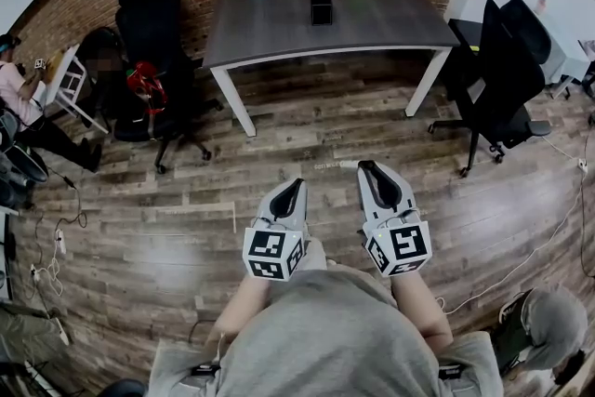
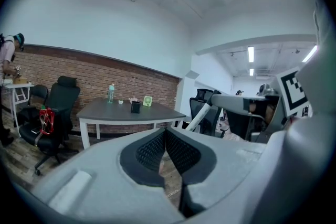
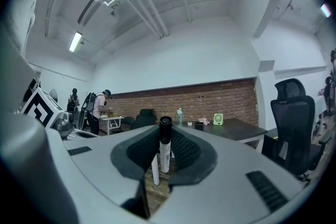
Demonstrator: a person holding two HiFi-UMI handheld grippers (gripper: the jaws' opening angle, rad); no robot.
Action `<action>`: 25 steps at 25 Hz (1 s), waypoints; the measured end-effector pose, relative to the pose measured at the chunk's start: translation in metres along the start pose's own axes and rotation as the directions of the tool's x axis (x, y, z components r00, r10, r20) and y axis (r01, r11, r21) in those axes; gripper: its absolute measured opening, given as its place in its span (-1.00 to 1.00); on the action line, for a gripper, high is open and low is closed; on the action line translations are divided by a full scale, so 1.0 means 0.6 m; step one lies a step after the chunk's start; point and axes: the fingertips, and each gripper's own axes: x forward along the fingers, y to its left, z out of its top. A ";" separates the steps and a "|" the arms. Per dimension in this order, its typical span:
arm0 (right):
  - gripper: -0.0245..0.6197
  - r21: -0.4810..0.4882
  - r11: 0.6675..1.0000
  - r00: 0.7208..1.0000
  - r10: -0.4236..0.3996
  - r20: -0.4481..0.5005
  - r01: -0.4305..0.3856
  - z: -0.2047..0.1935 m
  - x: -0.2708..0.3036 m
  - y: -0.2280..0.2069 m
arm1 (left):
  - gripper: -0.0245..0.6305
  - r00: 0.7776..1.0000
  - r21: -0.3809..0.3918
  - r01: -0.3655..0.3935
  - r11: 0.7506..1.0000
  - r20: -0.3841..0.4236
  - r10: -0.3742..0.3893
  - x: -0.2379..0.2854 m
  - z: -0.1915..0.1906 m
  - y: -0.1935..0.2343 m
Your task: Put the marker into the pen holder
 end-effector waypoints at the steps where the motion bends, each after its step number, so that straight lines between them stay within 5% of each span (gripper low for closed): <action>1: -0.72 0.001 1.000 1.000 0.000 0.002 0.000 0.000 0.002 -0.002 | -0.87 1.000 -0.001 -0.003 1.000 0.001 0.003 0.003 0.000 0.002; 25: -0.72 0.004 0.999 0.999 -0.037 0.001 0.037 0.000 0.190 -0.124 | -0.87 1.000 -0.005 0.015 1.000 -0.016 -0.016 0.207 0.040 0.086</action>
